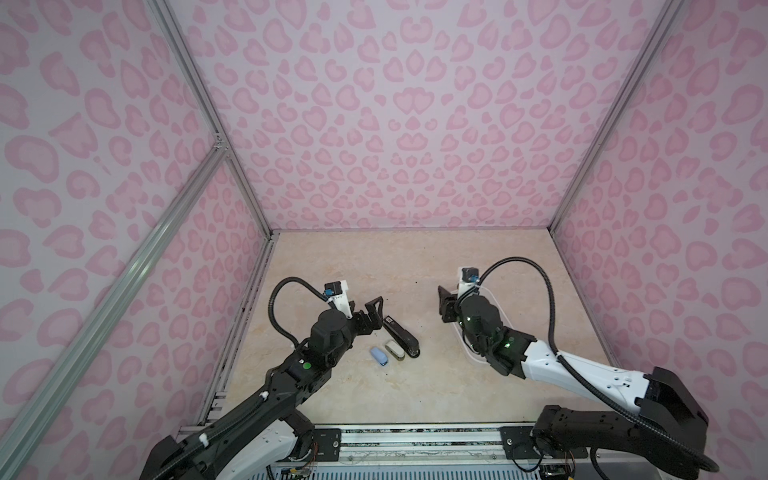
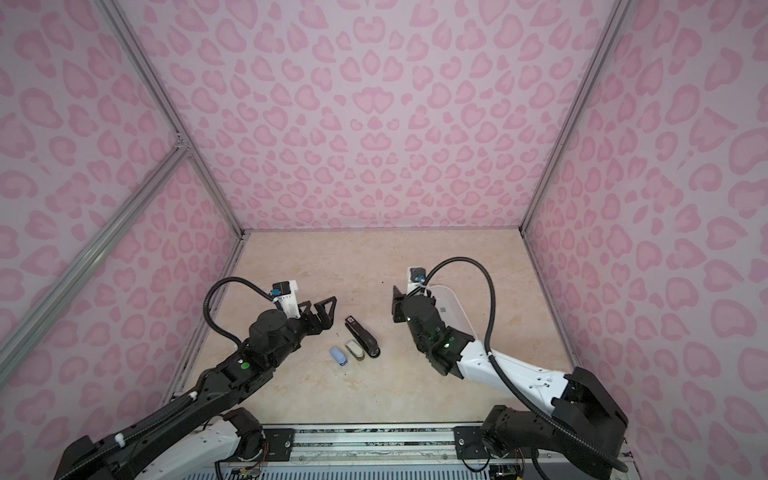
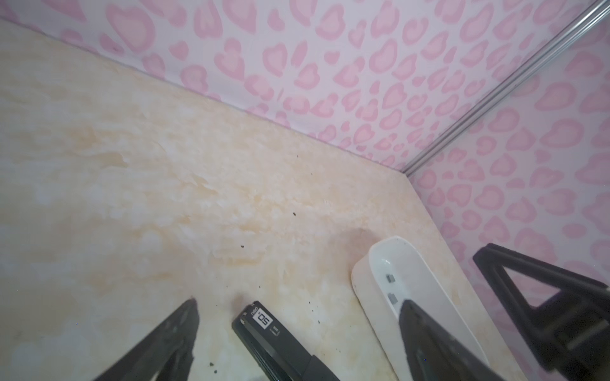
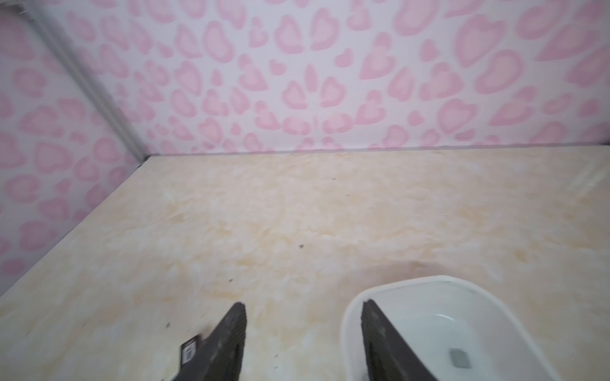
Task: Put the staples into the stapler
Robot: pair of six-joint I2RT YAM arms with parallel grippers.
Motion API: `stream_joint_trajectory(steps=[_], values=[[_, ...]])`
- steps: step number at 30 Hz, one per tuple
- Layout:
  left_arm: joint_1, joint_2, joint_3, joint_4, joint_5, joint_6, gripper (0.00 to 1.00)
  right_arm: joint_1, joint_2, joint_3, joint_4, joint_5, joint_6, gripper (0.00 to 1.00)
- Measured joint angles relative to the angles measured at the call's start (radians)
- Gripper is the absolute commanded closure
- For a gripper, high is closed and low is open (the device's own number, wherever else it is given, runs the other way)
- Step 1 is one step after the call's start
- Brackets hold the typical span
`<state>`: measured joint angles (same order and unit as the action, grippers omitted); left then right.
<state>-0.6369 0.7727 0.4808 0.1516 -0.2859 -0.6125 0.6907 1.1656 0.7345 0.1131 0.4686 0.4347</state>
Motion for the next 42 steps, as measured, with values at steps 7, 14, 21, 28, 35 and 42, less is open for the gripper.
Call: stream_joint_trajectory(steps=[7,14,21,28,35,42], values=[[0.013,-0.162,0.011,-0.100,-0.284,0.178,0.04,-0.469,-0.222,-0.099,-0.317,-0.167,0.071,0.47],[0.084,-0.143,0.021,-0.117,-0.444,0.329,0.04,-0.716,-0.138,-0.190,-0.365,-0.471,0.096,0.54],[0.229,-0.038,-0.162,0.002,-0.513,0.359,0.04,-0.713,0.072,-0.185,-0.278,-0.708,0.106,0.61],[0.266,0.042,-0.236,0.182,-0.541,0.401,0.04,-0.581,0.128,-0.196,-0.204,-0.763,0.136,0.61],[0.377,0.114,-0.288,0.296,-0.521,0.384,0.04,-0.495,0.116,-0.178,-0.204,-0.704,0.174,0.60],[0.491,0.282,-0.275,0.381,-0.448,0.370,0.04,-0.621,-0.035,-0.050,-0.237,-0.519,0.121,0.13]])
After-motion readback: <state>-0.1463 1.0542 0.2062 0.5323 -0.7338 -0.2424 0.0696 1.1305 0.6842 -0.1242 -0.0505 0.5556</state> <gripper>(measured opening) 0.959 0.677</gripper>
